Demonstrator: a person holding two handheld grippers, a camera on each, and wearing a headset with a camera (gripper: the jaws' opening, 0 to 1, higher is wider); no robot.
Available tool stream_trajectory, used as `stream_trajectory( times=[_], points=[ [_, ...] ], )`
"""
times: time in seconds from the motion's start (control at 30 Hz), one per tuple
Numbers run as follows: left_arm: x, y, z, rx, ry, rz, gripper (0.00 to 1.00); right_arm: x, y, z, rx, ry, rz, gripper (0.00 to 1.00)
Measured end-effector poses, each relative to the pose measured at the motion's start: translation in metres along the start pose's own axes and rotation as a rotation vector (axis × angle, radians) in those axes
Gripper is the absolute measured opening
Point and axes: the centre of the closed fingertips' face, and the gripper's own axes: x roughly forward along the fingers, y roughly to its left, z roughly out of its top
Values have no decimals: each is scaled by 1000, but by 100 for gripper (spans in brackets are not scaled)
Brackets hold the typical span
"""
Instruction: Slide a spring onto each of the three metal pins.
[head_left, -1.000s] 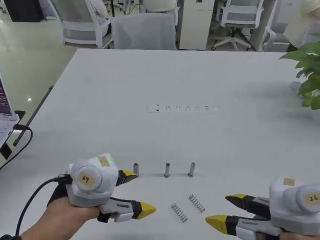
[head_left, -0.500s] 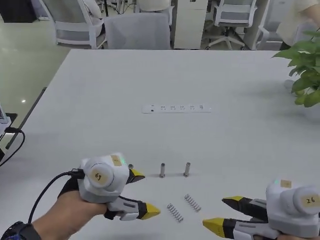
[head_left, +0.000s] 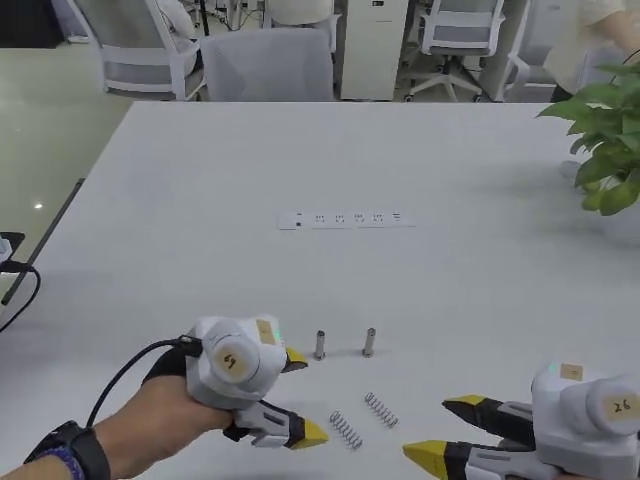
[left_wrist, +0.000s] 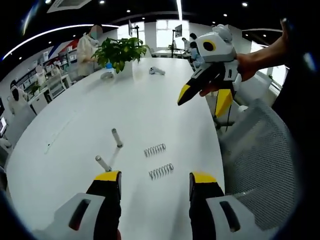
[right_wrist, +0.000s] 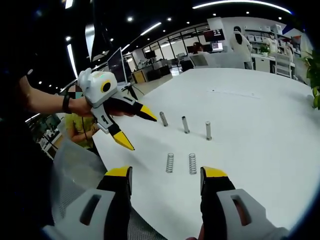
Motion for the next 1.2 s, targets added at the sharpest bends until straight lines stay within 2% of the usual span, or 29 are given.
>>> stream_trajectory(
  times=[0.13,0.33,0.67,1.03,1.2],
  points=[
    [6,-3,-2,27,18,-17,49,0,0,0,0,0,1,53],
    [19,-10,-12,86,68,-59,48,0,1,0,0,3,2,53],
    [40,-18,-17,153,111,-109,46,-2,-1,-4,13,6,-2,53],
    [60,-22,-28,193,158,-154,42,-5,-2,-9,33,10,-6,52],
    [68,-23,-33,191,173,-169,41,-4,-2,-10,36,10,-6,52]
  ],
)
